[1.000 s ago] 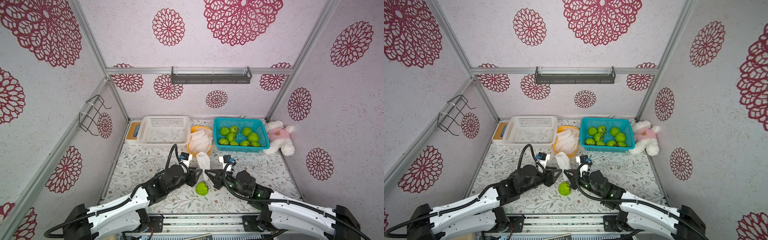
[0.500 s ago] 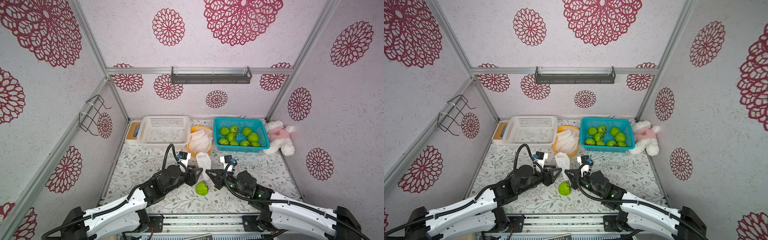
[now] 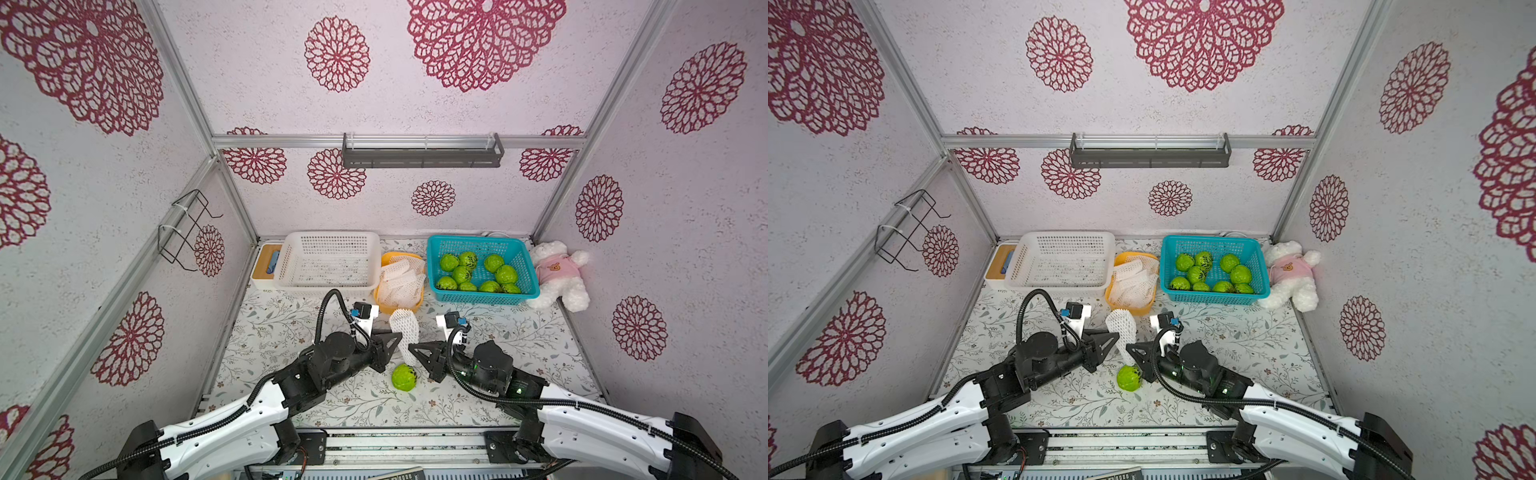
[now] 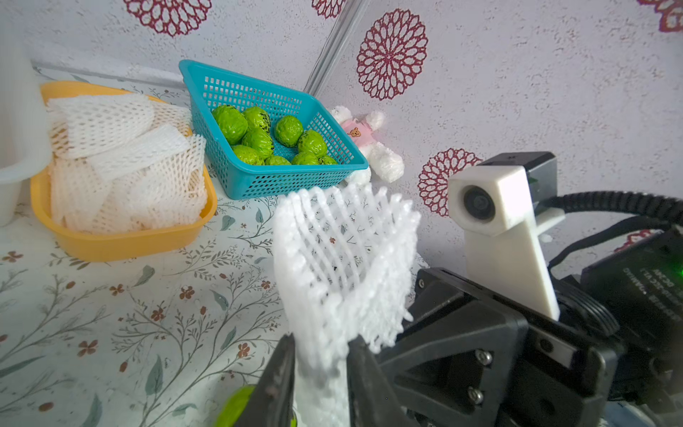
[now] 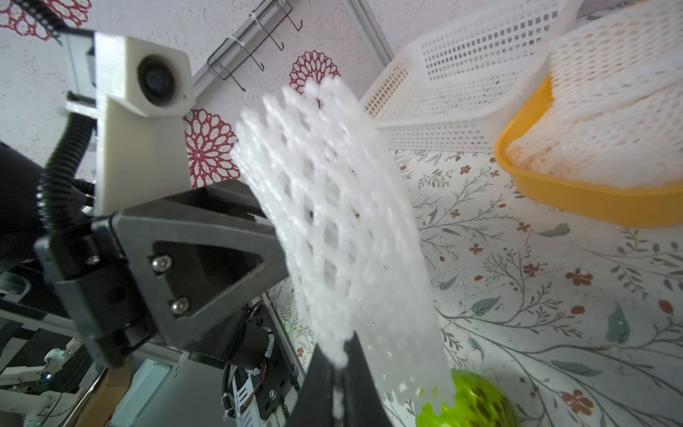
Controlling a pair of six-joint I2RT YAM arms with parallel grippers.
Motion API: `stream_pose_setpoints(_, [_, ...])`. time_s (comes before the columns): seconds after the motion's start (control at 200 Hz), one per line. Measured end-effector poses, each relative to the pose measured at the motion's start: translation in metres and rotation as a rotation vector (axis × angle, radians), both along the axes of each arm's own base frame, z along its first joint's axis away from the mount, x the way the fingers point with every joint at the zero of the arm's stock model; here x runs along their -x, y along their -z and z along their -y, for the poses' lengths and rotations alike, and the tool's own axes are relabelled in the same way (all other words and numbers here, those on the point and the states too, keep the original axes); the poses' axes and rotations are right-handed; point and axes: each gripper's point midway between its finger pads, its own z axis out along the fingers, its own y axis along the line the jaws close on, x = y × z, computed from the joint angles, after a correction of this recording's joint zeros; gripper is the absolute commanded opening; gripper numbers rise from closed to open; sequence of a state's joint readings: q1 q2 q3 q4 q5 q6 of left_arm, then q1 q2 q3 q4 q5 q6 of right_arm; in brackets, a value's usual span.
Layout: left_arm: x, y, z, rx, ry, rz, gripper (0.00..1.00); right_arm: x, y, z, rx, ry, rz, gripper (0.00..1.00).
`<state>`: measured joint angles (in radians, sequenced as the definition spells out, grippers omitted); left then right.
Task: Sleeve custard apples in foam nets
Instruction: Pick up the foam net from the center of the board.
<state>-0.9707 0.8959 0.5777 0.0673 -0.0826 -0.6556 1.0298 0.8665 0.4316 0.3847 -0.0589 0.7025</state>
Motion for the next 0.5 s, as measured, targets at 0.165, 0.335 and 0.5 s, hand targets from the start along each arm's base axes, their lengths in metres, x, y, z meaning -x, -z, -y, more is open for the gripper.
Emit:
stream_pose_setpoints(0.165, [0.0005,-0.0005,-0.0013,-0.002,-0.001,0.002,0.01,-0.0005,0.0012,-0.0001,0.005,0.002,0.001,0.20])
stream_pose_setpoints(0.335, [0.0016,-0.0017,-0.0049,-0.007,-0.007,0.005,0.00,-0.0012,0.0035,-0.0006,0.015,0.002,0.005,0.33])
stream_pose_setpoints(0.5, [0.0020,-0.0007,-0.0081,-0.013,-0.015,0.006,0.00,-0.0042,0.0062,0.0006,0.029,0.010,0.011,0.51])
